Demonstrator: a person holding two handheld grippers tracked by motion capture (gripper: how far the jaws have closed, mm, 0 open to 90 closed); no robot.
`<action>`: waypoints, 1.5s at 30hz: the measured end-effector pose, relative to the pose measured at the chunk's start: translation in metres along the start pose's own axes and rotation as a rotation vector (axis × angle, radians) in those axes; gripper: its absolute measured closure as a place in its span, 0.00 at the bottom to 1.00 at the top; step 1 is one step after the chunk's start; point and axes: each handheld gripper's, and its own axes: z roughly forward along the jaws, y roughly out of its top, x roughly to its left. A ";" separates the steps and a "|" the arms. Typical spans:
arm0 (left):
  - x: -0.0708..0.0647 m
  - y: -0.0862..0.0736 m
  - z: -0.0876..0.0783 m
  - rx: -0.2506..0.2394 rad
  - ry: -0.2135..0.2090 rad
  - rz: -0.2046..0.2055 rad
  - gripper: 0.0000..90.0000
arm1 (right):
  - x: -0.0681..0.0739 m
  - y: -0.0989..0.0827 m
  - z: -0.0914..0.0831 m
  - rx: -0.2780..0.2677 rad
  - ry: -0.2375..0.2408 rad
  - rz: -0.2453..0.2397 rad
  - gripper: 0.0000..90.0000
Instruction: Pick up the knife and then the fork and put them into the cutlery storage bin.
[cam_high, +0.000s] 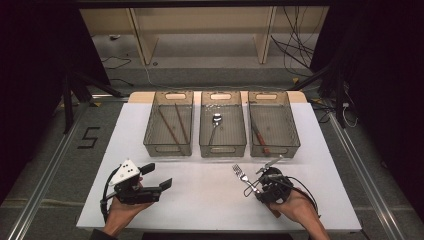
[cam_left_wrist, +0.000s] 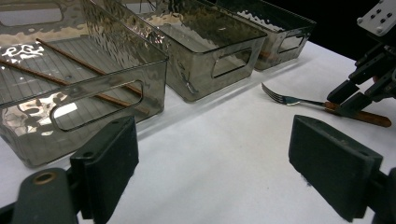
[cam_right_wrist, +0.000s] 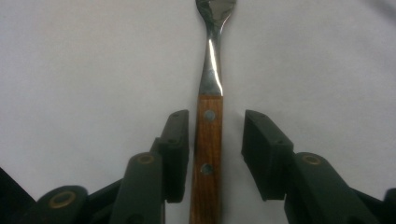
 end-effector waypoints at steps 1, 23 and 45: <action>0.000 0.000 0.000 -0.001 0.000 -0.001 0.17 | 0.000 0.000 0.001 0.004 0.002 -0.003 0.71; 0.000 0.000 0.000 -0.002 0.000 -0.002 0.17 | 0.000 0.005 0.002 0.030 -0.003 -0.011 0.86; 0.002 0.000 -0.001 -0.006 0.011 -0.009 0.17 | -0.025 0.025 -0.048 -0.196 0.053 0.022 0.86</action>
